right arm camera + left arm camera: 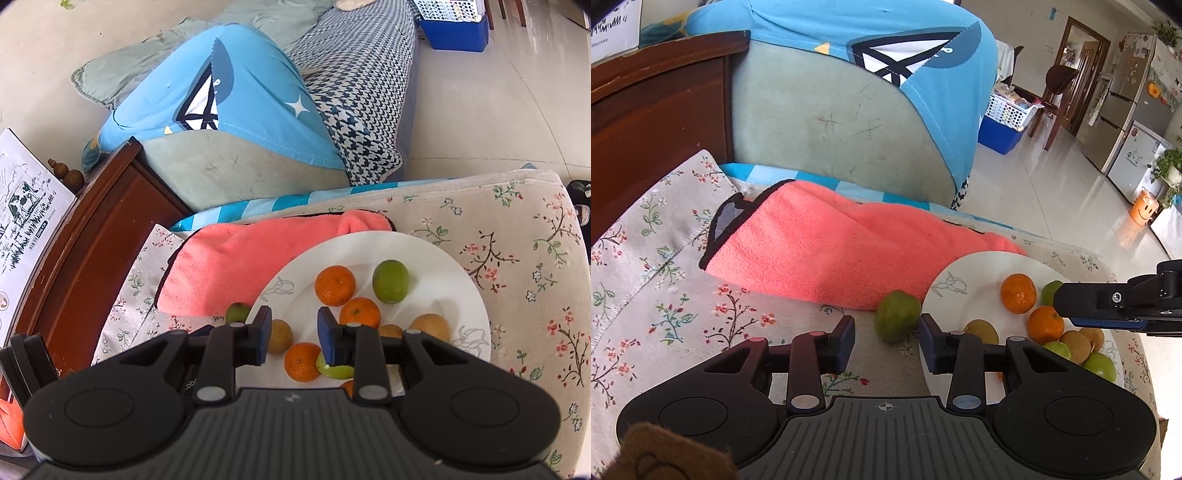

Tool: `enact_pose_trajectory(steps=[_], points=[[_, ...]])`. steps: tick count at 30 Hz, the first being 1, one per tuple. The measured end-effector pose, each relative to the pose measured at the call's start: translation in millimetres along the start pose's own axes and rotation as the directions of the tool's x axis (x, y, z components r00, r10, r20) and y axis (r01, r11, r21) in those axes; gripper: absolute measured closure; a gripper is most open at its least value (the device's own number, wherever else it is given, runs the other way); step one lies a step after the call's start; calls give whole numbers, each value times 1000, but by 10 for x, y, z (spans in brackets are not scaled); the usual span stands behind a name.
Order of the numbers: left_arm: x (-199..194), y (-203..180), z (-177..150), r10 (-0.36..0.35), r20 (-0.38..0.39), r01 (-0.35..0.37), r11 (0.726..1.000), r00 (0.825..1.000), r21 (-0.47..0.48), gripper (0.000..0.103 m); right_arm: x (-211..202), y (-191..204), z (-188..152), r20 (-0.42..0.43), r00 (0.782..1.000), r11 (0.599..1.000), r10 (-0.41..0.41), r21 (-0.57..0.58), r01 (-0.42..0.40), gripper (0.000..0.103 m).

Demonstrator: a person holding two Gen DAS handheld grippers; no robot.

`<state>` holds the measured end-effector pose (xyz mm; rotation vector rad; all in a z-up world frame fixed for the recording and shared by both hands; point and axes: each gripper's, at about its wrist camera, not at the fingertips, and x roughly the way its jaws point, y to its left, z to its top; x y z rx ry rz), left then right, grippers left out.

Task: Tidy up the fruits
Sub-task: 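Lower the green fruit onto the plate and open the left tool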

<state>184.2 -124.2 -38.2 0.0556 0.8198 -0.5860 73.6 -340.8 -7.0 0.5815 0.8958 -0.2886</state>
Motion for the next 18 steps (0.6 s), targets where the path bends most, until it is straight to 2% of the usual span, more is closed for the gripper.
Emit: enact_pose_trajectory(steps=[2,4,15,18], points=[[-9,43,3,35,0,-35,999,999,-1,67,8,9,0,-8,1000,1000,9,-3,-9,73],[-21,95,15,40,3,-40,999,999,-26,68,16,20,-6,-12,1000,1000,11,-6,-11,73],[100,-61,36,-29,-4,28,999,1000,-34,66,72,16,-20,-22,1000,1000,-2,2,2,73],[133,-51,31,-48,2,48,998,999,-50,68,99,14,-22,-28,1000,1000,-4,3,4,73]])
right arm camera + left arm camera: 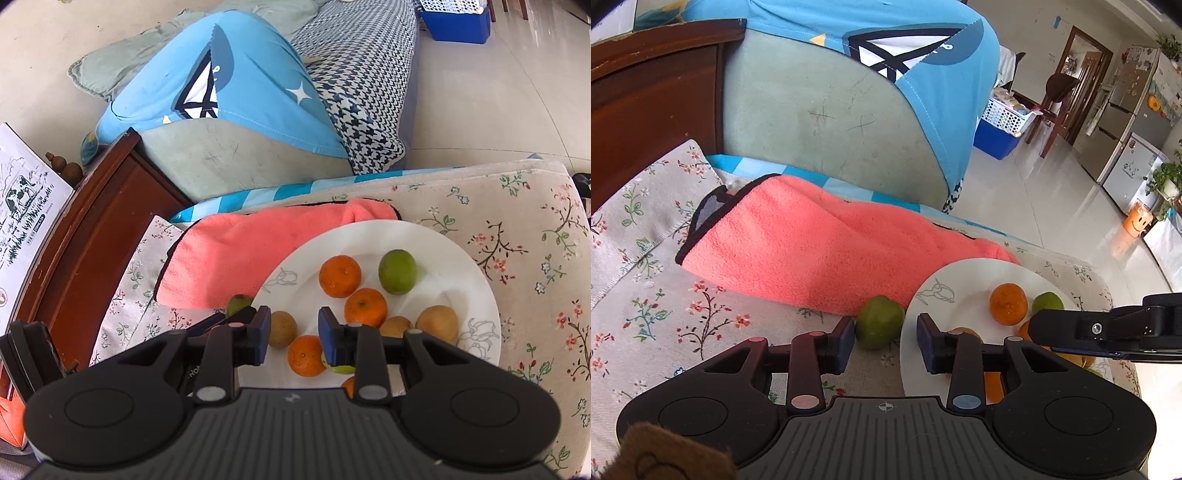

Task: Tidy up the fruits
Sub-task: 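Lower the green fruit onto the plate and open the left tool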

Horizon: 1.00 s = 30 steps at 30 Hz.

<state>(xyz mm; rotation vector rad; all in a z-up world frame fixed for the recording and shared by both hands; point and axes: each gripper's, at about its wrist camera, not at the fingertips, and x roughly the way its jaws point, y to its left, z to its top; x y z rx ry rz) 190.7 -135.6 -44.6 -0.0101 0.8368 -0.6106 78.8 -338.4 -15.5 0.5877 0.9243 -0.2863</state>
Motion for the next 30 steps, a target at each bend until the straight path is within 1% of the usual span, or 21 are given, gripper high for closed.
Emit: enact_pose_trajectory(steps=[3,7,9,11,15,17,19,22,24,27,30], points=[[-9,133,22,-33,3,33,997,999,-64,73,41,13,-8,-4,1000,1000,-8,-3,8,71],[-71,211,48,-14,21,15,998,1000,-69,73,76,47,0,-6,1000,1000,1,-1,-1,71],[-88,178,46,2,24,-1,999,1000,-37,73,103,88,-5,-10,1000,1000,7,-13,-7,71],[-107,133,35,27,31,-27,999,999,19,72,120,117,-3,-8,1000,1000,26,-17,-26,71],[-124,147,19,45,34,-46,998,998,44,70,177,219,55,7,995,994,99,-41,-99,71],[-135,133,-7,57,35,-60,995,998,79,70,246,275,75,6,993,991,120,-62,-119,71],[-128,135,-28,57,29,-59,994,998,91,70,343,313,85,-15,990,987,139,-78,-140,71],[-110,155,-35,36,24,-37,996,999,81,71,513,336,85,-41,988,986,146,-71,-148,73],[-90,139,-39,27,22,-29,996,999,88,71,590,352,89,-45,986,984,160,-72,-163,75],[-43,107,-50,21,20,-23,995,1000,100,71,668,405,99,-51,983,979,178,-94,-182,76],[3,63,-76,24,22,-26,992,999,121,71,760,428,103,-68,982,979,176,-95,-182,76]])
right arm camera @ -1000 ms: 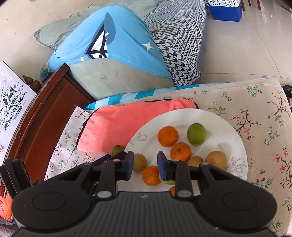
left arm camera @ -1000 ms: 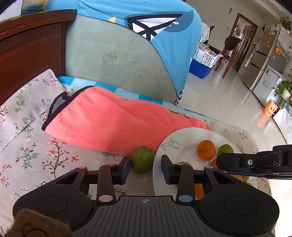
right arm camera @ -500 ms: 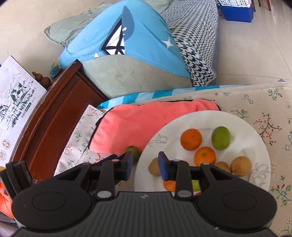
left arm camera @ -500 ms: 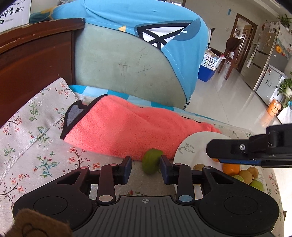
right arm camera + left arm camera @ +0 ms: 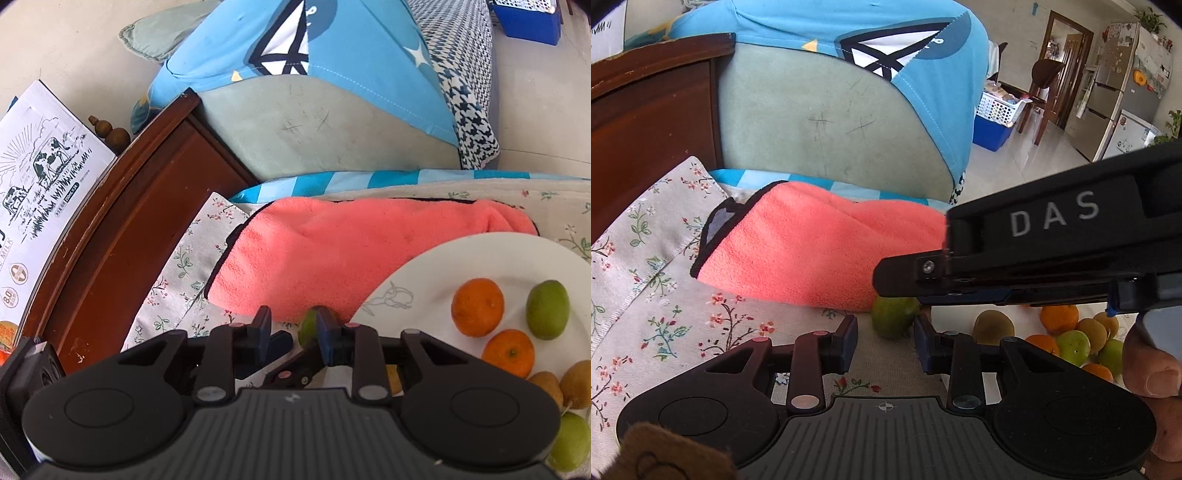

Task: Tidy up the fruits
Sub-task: 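Lower the green fruit onto the plate and open the left tool, then move the left tool to a tangerine while the right tool approaches a green pear-shaped fruit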

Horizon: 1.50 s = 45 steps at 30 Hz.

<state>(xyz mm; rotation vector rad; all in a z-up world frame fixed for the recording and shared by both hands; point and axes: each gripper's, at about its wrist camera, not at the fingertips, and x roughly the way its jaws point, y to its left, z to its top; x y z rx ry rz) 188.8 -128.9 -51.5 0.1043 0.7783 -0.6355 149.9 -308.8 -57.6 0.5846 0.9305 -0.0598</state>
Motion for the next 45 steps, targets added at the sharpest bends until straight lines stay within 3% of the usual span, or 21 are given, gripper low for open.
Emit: enact_pose_trajectory(steps=[7,14,23,31,39,45], points=[[52,53,27,-28,16,29,999,999,-35,72,37,-33,37,20,1000,1000,2,27,-2,76],[88,-23,1,-12,42,12,1000,999,4,77,71,-116,30,23,999,998,-36,42,35,75],[-10,-33,-11,-10,42,10,1000,999,11,78,77,-69,28,-3,1000,999,-10,36,10,74],[-230,-132,84,-30,59,32,999,998,-21,78,-191,-19,52,14,1000,1000,13,21,-13,74],[-366,-410,145,-120,78,121,993,990,-11,76,-438,-204,42,32,999,997,-36,68,34,74],[-558,-441,159,-105,73,105,994,992,10,75,-627,-259,22,55,997,995,-46,91,41,74]])
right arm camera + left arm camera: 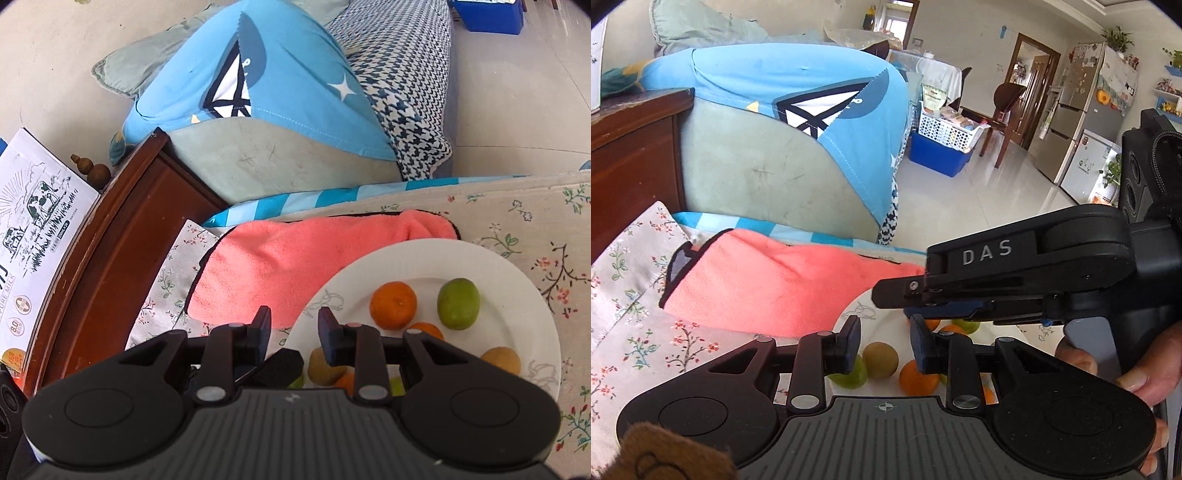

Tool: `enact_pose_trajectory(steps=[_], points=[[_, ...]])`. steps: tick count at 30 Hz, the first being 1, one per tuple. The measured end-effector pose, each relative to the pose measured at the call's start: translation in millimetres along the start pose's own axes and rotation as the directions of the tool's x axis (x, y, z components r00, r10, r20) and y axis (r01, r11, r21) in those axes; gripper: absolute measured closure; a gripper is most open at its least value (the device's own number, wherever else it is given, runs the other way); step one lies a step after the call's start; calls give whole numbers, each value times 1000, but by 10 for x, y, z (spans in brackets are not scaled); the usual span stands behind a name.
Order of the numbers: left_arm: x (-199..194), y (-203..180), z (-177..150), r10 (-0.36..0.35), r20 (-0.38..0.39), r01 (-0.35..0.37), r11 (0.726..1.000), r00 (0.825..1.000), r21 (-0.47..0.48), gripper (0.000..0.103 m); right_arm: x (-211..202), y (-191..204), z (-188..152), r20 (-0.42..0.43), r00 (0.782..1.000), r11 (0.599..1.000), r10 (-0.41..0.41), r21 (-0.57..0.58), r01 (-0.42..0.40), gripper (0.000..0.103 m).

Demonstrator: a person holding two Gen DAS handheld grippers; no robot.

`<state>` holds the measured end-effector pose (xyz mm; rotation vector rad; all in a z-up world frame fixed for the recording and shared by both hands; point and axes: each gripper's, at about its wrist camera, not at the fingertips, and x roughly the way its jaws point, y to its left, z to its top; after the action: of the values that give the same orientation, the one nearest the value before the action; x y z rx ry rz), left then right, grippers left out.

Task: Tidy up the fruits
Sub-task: 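Move the left tool to a tangerine while the right tool approaches a green pear-shaped fruit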

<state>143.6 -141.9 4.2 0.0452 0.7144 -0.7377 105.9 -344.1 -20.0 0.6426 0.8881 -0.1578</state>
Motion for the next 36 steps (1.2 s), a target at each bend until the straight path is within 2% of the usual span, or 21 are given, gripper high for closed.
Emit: enact_pose_trajectory(steps=[5,9,14,18,22,27,32,36], points=[[-207,145,-34,89,-39,-89,996,995,10,74,-157,81,-61,17,1000,1000,-4,-25,5,74],[-386,288,-90,163,-79,-164,986,983,-3,68,-257,123,-156,16,1000,999,-2,-34,3,73],[-569,468,-197,242,-119,-246,969,963,-13,64,-324,224,-327,1,1000,994,-4,-108,4,73],[-601,575,-258,257,-141,-265,963,956,-41,59,-277,331,-482,-29,999,977,-14,-211,7,73],[-564,610,-301,274,-177,-285,957,945,-43,51,-194,506,-666,-60,998,920,-17,-393,-8,73],[-478,699,-353,288,-234,-313,946,929,-82,51,-52,673,-863,-91,995,827,-33,-562,-24,73],[-468,754,-391,275,-263,-312,944,925,-110,49,68,765,-987,-111,992,754,-54,-657,-33,74],[-468,772,-408,280,-277,-321,940,919,-115,47,114,816,-1054,-81,993,690,-84,-724,0,73]])
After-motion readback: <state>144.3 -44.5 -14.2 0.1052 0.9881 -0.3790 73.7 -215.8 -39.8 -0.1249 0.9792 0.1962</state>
